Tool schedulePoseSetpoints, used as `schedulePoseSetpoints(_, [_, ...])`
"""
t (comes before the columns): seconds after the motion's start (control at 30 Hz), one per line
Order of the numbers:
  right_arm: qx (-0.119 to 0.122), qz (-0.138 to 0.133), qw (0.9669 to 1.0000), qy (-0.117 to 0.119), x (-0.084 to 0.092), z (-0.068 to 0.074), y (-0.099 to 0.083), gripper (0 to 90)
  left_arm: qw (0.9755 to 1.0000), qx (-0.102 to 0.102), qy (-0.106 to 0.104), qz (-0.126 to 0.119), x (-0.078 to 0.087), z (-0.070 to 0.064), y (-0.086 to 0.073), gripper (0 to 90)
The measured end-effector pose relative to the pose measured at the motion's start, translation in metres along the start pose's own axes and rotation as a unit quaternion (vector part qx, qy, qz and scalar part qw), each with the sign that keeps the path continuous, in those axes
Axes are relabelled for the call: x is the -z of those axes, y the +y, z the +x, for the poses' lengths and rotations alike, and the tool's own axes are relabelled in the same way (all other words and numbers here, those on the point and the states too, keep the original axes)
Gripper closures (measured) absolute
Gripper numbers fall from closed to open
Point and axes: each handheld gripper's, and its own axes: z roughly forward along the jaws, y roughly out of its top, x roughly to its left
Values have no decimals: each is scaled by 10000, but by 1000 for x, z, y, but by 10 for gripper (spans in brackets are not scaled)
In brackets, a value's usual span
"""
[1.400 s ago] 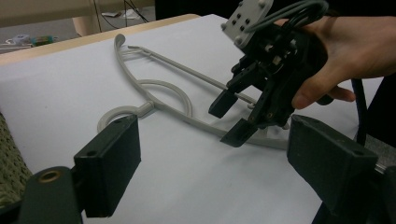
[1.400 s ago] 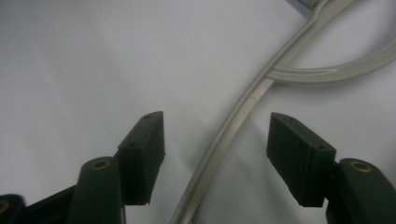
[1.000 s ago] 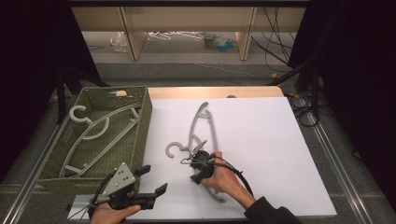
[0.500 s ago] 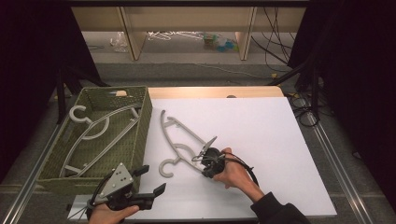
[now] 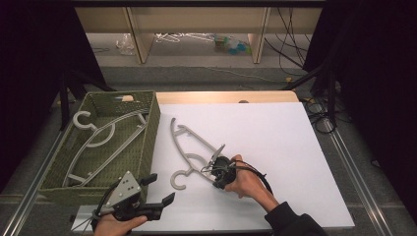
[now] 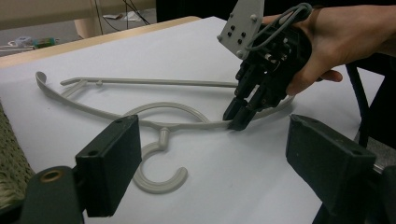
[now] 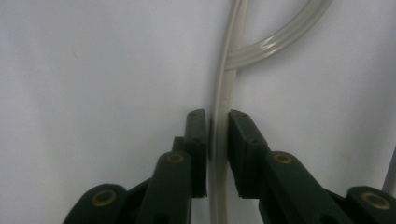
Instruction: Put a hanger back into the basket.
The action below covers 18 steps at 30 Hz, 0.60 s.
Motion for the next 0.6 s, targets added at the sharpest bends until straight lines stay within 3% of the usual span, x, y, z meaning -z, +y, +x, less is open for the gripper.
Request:
schedulePoseSetpoints(0.03, [39,0,10000,-22,0,0,0,813,10000,76,23,-7,0,-1,0,181])
schedulePoseSetpoints(0.17, [173,98,9998,14,4,-1,-2,824,10000,-80,16,2,1,-2,3,185])
schedulePoseSetpoints(0.3, [366,23,9990,237,23,-8,-13,825,9986,-524,-53,92,-4,-3,9,274])
schedulePoseSetpoints(0.33, [448,46,9986,282,28,-11,-15,825,9960,-877,-83,148,-8,-3,12,273])
schedulePoseSetpoints(0.37, [402,-13,9983,423,35,-11,-19,825,9950,-976,-59,188,-10,-5,14,273])
schedulePoseSetpoints(0.5, [553,-103,9950,828,51,-11,-37,823,9924,-1145,-124,433,-23,-11,25,281])
schedulePoseSetpoints(0.57, [567,-116,9944,887,56,-10,-44,823,9914,-1159,-143,591,-30,-10,34,285])
schedulePoseSetpoints(0.6, [582,-115,9940,919,58,-9,-47,823,9884,-1315,-202,736,-34,-8,39,283])
